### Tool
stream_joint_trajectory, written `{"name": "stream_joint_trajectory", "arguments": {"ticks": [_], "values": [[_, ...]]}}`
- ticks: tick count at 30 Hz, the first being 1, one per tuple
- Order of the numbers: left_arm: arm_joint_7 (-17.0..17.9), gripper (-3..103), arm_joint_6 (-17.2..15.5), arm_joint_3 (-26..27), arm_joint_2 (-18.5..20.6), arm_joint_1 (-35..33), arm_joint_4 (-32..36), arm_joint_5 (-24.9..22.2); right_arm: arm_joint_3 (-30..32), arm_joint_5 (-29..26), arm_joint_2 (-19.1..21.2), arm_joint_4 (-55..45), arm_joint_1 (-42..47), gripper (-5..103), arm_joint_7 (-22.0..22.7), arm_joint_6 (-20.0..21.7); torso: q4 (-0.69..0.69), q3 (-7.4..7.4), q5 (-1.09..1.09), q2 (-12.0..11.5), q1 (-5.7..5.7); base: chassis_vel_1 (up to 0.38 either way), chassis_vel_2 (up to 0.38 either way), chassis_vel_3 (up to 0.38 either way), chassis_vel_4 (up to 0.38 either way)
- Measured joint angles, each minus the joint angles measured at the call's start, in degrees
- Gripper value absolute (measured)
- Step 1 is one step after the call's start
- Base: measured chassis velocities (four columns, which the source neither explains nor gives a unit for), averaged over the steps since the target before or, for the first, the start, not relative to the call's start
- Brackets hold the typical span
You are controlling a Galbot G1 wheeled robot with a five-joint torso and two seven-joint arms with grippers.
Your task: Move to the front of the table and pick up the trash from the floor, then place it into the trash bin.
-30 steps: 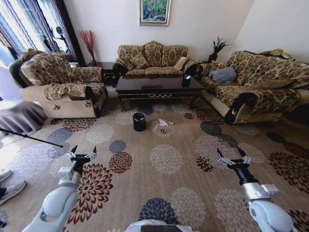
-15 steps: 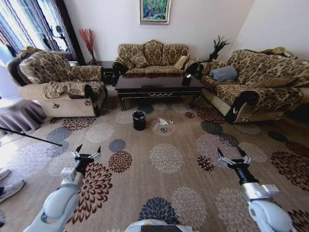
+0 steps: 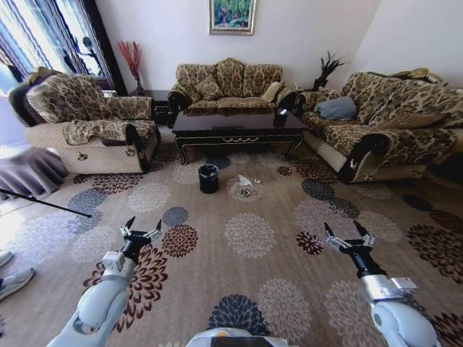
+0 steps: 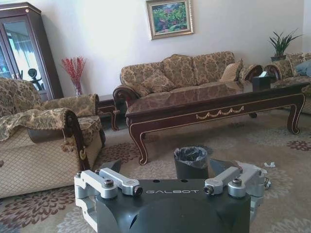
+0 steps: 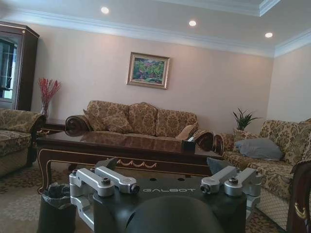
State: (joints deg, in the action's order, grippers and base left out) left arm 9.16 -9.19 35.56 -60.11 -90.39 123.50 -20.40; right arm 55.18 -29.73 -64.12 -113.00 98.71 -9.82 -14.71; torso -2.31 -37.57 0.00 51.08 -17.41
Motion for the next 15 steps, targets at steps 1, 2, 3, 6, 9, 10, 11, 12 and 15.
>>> {"name": "stream_joint_trajectory", "arguments": {"ticks": [1,2,3,6,9,10,11,12,15], "values": [[0.0,100,0.0,0.0,0.0,0.0,0.0,0.0,0.0,0.0,0.0,0.0,0.0,100,0.0,0.0,0.0,0.0,0.0,0.0,0.0,0.0,0.0,0.0,0.0],[0.1,100,0.0,-0.1,0.0,0.0,0.0,0.0,0.0,0.0,0.0,0.0,0.1,100,0.0,0.0,0.0,0.09,0.0,-0.2,0.07,0.0,0.0,0.0,0.0],[0.3,100,0.0,-0.3,-0.1,0.1,0.0,0.2,0.0,0.1,-0.1,-0.1,0.2,100,0.0,0.0,0.0,0.33,0.0,-0.6,0.21,0.0,0.0,0.0,0.0],[0.6,100,-0.1,-0.5,-0.2,0.1,-0.1,0.2,-0.1,0.3,-0.4,-0.2,0.5,100,0.0,0.0,0.0,0.73,0.0,-1.3,0.5,0.0,0.0,0.0,0.0],[0.6,100,-0.3,-0.6,-0.2,0.0,-0.1,0.2,-0.4,0.6,-0.6,-0.2,0.4,100,0.0,0.0,0.0,1.33,0.0,-2.3,0.92,0.0,0.0,0.0,0.0],[0.7,100,-0.3,-0.4,-0.2,0.0,-0.1,0.2,-0.5,0.6,-0.6,-0.3,0.3,100,0.0,0.0,0.0,1.51,0.0,-2.6,1.05,0.0,0.0,0.0,0.0],[0.7,100,-0.3,-0.4,-0.2,0.0,-0.1,0.2,-0.5,0.6,-0.6,-0.3,0.3,100,0.0,0.0,0.0,1.51,0.0,-2.6,1.05,0.0,0.0,0.0,0.0],[0.7,100,-0.4,-0.3,-0.2,0.0,0.0,0.1,-0.5,0.7,-0.8,-0.4,0.3,100,0.0,0.0,0.0,1.69,0.0,-2.9,1.17,0.0,0.0,0.0,0.0],[0.9,100,-0.5,0.0,-0.2,-0.4,0.2,-0.3,-0.7,0.9,-1.4,-0.6,0.5,100,0.0,0.0,0.0,2.21,0.0,-3.8,1.61,0.0,0.0,0.0,0.0]]}}
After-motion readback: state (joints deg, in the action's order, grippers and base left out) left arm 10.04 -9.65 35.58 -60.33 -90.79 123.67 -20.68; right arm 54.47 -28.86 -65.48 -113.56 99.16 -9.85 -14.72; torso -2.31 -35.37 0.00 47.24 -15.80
